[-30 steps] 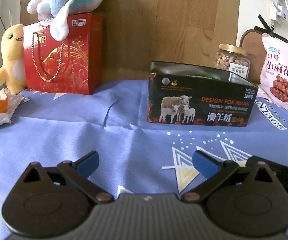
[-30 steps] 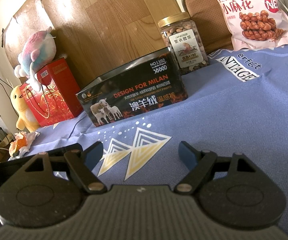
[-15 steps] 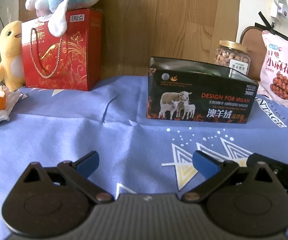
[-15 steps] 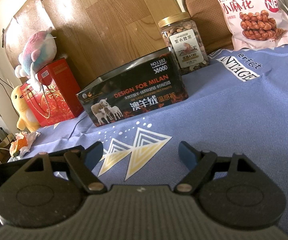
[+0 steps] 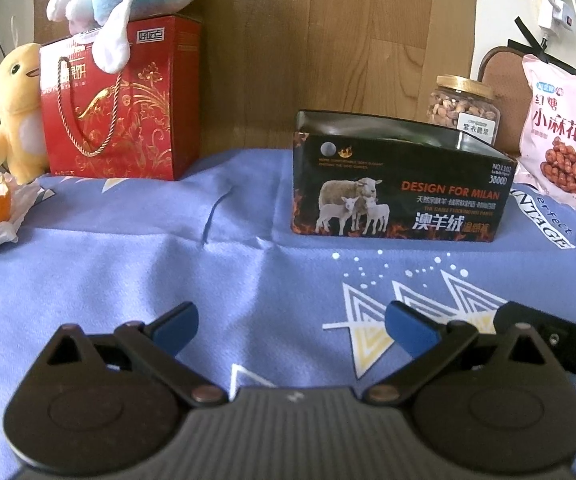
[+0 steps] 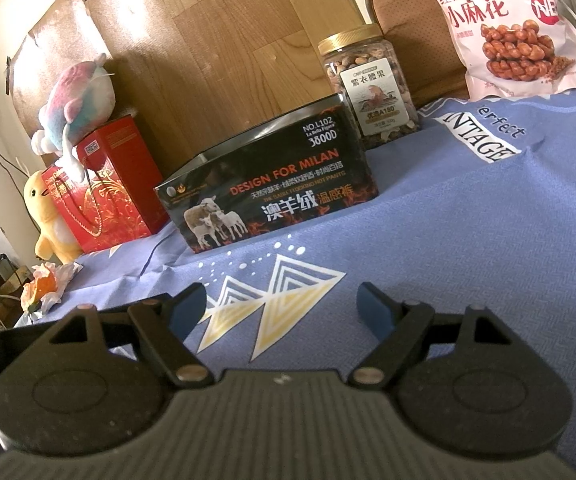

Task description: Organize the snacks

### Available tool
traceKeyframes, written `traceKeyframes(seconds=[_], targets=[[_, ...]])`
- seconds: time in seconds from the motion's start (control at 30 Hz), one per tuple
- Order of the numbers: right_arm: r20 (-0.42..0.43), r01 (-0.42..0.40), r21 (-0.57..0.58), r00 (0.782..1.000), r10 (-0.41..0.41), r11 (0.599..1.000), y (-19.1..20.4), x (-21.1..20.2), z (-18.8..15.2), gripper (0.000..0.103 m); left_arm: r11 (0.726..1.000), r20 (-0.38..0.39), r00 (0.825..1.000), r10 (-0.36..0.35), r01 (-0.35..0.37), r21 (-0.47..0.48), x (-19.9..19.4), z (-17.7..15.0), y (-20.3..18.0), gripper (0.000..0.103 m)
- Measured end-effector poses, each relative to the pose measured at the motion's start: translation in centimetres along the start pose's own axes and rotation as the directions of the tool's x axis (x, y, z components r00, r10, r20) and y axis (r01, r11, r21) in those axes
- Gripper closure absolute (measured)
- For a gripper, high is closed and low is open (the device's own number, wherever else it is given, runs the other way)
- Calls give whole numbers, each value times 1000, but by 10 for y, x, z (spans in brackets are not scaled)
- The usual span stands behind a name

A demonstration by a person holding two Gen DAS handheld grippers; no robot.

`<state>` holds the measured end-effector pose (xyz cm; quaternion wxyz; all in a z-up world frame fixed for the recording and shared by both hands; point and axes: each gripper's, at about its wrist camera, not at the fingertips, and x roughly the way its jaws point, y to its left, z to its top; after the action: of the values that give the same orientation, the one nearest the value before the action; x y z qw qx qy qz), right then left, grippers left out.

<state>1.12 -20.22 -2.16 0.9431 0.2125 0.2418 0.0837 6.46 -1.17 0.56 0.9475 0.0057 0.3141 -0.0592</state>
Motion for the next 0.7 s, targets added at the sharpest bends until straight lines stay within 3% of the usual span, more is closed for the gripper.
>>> traceKeyframes(seconds=[0.37,0.7], targets=[[1,0,1,1000,0,1000,0,0,0,19,999,-6,1000,-17,17,-29,2,1,4,0],[1,0,1,1000,0,1000,-2,0,1,19,1000,8,1000,9,-9,-10,1,2,-1,0]])
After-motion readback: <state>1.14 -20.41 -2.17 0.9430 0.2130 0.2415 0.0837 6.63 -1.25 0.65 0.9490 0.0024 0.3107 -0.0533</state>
